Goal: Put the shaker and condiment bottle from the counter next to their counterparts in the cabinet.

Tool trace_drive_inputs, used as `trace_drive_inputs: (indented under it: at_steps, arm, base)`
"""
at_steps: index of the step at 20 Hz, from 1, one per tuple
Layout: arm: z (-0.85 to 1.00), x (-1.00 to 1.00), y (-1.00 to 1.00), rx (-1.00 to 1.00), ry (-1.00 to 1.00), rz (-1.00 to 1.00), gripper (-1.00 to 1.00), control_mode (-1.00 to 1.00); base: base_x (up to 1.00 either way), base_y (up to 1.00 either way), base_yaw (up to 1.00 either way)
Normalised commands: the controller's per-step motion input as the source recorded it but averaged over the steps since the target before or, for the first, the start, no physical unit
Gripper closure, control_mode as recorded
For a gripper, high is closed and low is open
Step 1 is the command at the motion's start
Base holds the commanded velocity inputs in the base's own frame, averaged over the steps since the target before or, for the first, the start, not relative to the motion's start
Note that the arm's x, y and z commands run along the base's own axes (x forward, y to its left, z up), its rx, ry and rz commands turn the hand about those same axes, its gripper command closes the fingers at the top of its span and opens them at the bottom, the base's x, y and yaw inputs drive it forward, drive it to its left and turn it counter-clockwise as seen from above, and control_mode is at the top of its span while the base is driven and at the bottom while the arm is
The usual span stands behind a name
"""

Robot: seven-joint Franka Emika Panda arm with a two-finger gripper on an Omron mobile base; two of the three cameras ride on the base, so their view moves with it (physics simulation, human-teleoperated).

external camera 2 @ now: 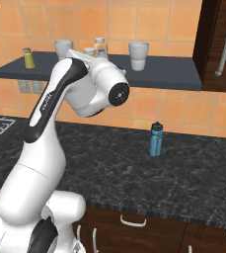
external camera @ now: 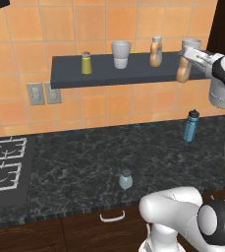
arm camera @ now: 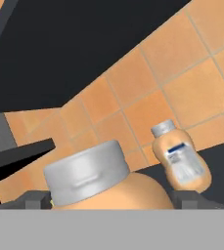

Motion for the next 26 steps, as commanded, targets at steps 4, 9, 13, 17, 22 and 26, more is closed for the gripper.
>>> trace_drive_inputs:
  at_steps: [4, 9, 13, 17, 22, 26]
  arm:
    - [0.06, -0.01, 0.13, 0.0, -0.06, 0.0, 1.0, -1.0]
    - [0.0, 0.28, 0.0, 0.0, -0.07, 0.0, 1.0, -1.0]
    - [0.0, 0.69, 0.0, 0.0, -0.12, 0.0, 1.0, -1.0]
    - [0.0, 0.01, 0.0, 0.0, -0.01, 0.02, 1.0, -1.0]
    - [0.09, 0.37, -0.24, 0.0, -0.02, 0.0, 1.0, -1.0]
    - [0.01, 0.06, 0.0, 0.0, -0.01, 0.0, 1.0, -1.0]
  base:
    - [0.0, 0.0, 0.0]
    - [0.0, 0.0, 0.0]
    - [0.0, 0.0, 0.0]
    - [0.0, 0.0, 0.0]
    - [0.0, 0.0, 0.0]
    - [0.0, 0.0, 0.0]
